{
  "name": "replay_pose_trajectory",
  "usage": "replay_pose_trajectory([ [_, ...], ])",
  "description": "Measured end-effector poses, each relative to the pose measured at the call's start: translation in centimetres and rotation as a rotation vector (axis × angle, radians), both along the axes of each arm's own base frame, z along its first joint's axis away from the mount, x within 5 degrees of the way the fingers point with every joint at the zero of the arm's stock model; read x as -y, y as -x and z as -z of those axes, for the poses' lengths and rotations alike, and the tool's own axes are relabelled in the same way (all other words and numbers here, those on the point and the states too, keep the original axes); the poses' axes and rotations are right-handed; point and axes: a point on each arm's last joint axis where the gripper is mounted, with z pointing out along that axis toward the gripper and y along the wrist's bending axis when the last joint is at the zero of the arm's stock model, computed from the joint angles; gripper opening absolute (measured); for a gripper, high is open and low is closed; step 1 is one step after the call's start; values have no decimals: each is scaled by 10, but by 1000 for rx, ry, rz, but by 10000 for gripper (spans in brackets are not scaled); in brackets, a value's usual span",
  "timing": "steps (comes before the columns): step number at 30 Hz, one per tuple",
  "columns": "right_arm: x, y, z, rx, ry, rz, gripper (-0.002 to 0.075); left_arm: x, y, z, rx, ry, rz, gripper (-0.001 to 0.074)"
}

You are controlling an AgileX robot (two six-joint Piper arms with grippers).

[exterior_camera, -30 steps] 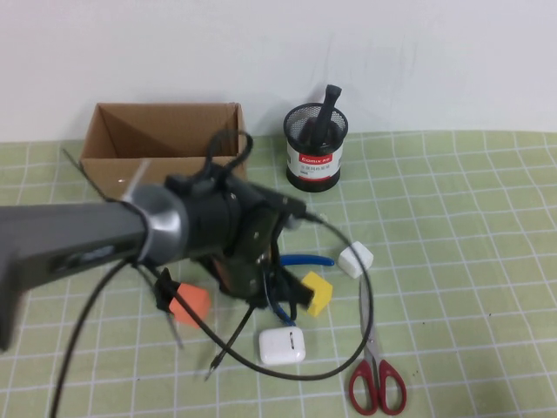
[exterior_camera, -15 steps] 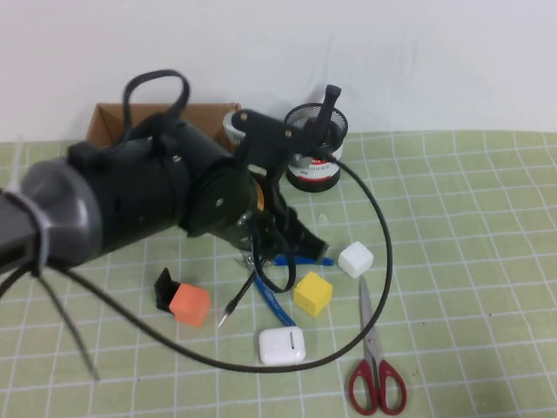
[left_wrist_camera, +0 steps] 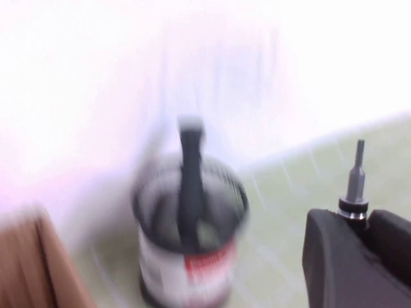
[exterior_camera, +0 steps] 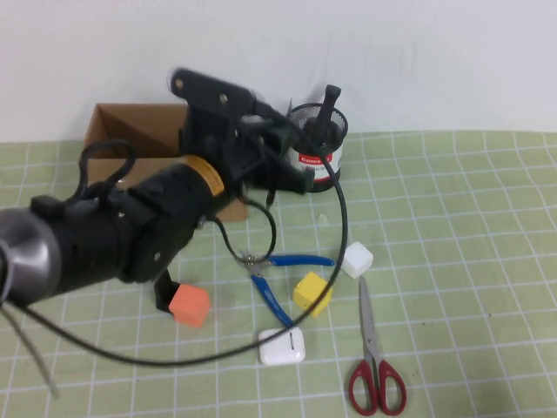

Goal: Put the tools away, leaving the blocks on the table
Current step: Pick up the long Screwdriver from the table, then place the long Screwdriver into the round holder

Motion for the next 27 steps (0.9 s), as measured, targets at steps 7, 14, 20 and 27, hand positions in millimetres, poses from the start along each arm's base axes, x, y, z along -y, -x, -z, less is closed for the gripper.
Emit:
replay_pose_trajectory([
  [7,0,0,0,0,0,0,-11,5,-41,-6,174,110,43,55],
  [14,0,0,0,0,0,0,-11,5,-94,0,206,186,110,55],
  [20,0,0,0,0,0,0,-11,14,-125,14,189,217,139,55],
  [27,0,0,0,0,0,0,-11,22,-140,36,160,187,150,54],
])
